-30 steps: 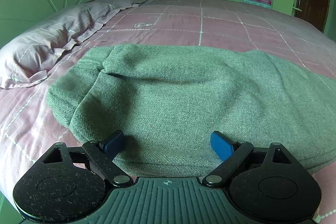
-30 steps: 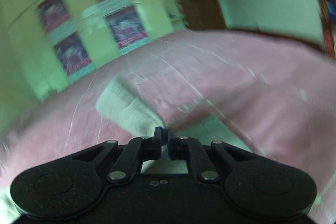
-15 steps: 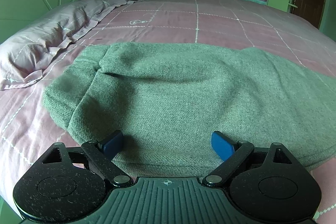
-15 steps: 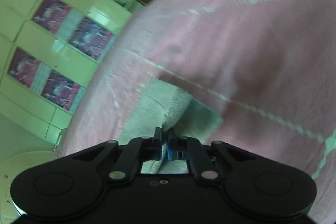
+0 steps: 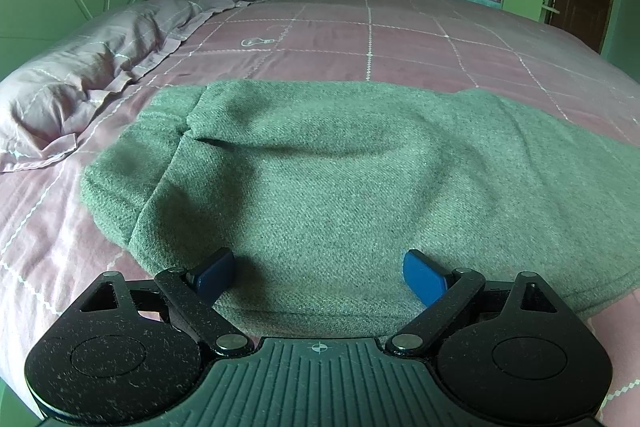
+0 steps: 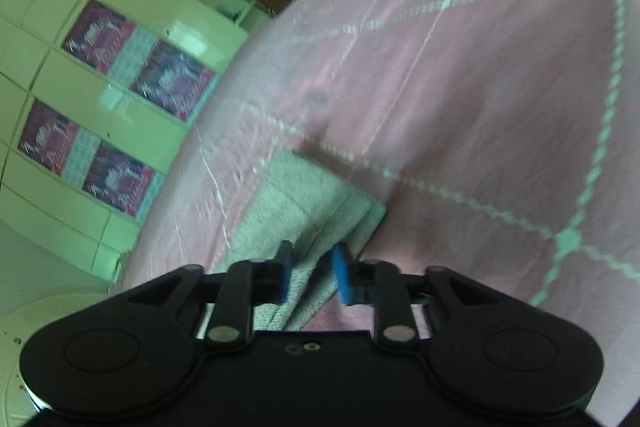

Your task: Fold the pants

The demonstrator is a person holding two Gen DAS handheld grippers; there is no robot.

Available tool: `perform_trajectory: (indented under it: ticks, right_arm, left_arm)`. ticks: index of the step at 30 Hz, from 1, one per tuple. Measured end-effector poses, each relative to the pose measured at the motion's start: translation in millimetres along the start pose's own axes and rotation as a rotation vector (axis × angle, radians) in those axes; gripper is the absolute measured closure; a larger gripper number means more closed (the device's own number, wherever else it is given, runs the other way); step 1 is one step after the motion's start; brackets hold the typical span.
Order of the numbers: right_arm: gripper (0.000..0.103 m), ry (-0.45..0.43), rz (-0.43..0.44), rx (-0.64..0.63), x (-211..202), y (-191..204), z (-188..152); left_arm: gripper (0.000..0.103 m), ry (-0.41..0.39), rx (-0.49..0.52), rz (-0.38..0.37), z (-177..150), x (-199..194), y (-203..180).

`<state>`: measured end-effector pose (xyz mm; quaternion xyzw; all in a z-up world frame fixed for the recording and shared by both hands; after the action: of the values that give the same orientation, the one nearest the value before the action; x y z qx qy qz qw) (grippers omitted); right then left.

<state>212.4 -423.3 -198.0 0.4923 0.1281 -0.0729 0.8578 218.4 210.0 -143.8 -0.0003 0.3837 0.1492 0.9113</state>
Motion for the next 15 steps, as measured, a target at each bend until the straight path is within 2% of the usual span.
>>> perform_trajectory:
  ticks: [1, 2, 5, 8, 9, 10, 11, 13, 15]
  right_arm:
    - [0.068, -0.013, -0.001, -0.001, -5, -1, 1]
    - [0.064, -0.016, -0.007, 0.009, -6, -4, 2]
    - [0.062, 0.007, -0.009, 0.058, 4, -16, 1]
    - [0.071, 0.027, -0.007, 0.044, 21, -19, 4]
    - [0.092, 0.059, -0.023, 0.027, 28, -15, 3]
    - [0.096, 0.087, -0.024, -0.024, 34, -4, 4]
    - [0.097, 0.084, -0.018, -0.127, 34, 16, 8]
    - [0.098, 0.068, 0.003, -0.400, 25, 71, 18]
    - [0.098, 0.017, 0.088, -0.581, 1, 123, 29]
  left_arm:
    - [0.012, -0.001, -0.001, 0.000, 0, 0, 0]
    - [0.012, -0.002, -0.002, 0.002, 0, 1, -1]
    - [0.011, -0.003, 0.001, 0.010, 0, 1, -3]
    - [0.010, 0.001, 0.001, 0.005, 0, 1, -2]
    - [0.010, 0.002, 0.002, 0.003, 0, 1, -2]
    - [0.010, 0.003, 0.003, 0.002, 0, 1, -1]
    - [0.010, 0.002, 0.006, -0.001, 0, 2, -1]
    - [0.010, -0.003, 0.015, -0.013, 0, 2, 0]
    - [0.009, -0.003, 0.022, -0.029, 0, 3, 1]
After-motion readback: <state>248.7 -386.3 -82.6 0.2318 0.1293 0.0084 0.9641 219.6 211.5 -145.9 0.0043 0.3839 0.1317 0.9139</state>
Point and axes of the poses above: each gripper's, at about its wrist camera, not at the fingertips, and x roughly the way its jaws point, y to its left, z to its top, the point moved 7 cm from there along x, roughly the way its jaws point, and after that the axes turned 8 degrees about z, right-handed, at the moved point
